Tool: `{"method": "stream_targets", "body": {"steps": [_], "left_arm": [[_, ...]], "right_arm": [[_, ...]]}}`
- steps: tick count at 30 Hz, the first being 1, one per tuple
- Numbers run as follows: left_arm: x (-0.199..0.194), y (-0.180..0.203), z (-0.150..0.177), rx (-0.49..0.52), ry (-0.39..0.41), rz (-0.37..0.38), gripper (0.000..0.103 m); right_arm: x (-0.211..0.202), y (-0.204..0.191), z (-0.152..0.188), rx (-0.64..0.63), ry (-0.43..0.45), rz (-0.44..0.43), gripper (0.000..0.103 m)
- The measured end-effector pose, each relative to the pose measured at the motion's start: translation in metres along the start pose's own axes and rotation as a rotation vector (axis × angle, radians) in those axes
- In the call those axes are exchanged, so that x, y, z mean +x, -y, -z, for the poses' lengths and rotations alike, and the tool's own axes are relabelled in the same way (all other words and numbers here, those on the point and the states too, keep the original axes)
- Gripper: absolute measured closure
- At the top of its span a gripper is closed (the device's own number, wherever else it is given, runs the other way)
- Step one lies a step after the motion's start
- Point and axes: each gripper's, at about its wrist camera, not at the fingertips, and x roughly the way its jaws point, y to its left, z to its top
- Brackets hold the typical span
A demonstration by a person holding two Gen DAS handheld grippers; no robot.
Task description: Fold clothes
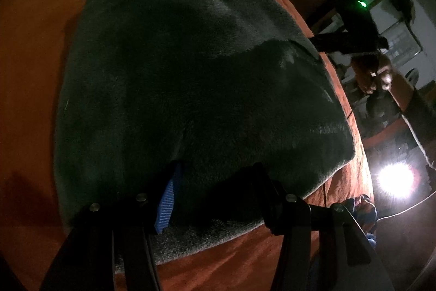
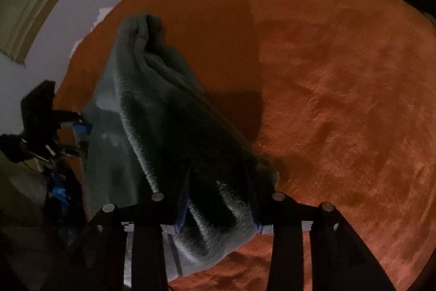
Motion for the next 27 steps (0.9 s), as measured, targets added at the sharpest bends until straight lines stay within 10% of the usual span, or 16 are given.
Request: {"method": "stream_targets", "body": {"steps": [2,6,9,13,27], "left_arm": [[0.001,0.001,-0.001,0.004,0.001,-0.001,0.047],[0.006,0.006,0.0,0.025,0.0,-0.009,0.042],[0.008,0.011,0.0,0.047,0.002,-0.023,0.039],[0.009,0.014,0.0,0.061,0.007,-0.03,0.038],[0.019,0.007,0.011,-0.012,0.007,0.029,0.038]], "right_arm": [[-0.002,-0.006,0.005,-0.015,0.008,0.012,0.046],[-0.007,-0.018,0.016,-0.045,0.023,0.036,0.046],[-0.01,-0.014,0.021,-0.009,0.042,0.039,0.086],[-0.013,0.001,0.023,0.084,0.073,0.033,0.095],[-0.018,0.033,0.022,0.269,0.125,-0.038,0.074]]}}
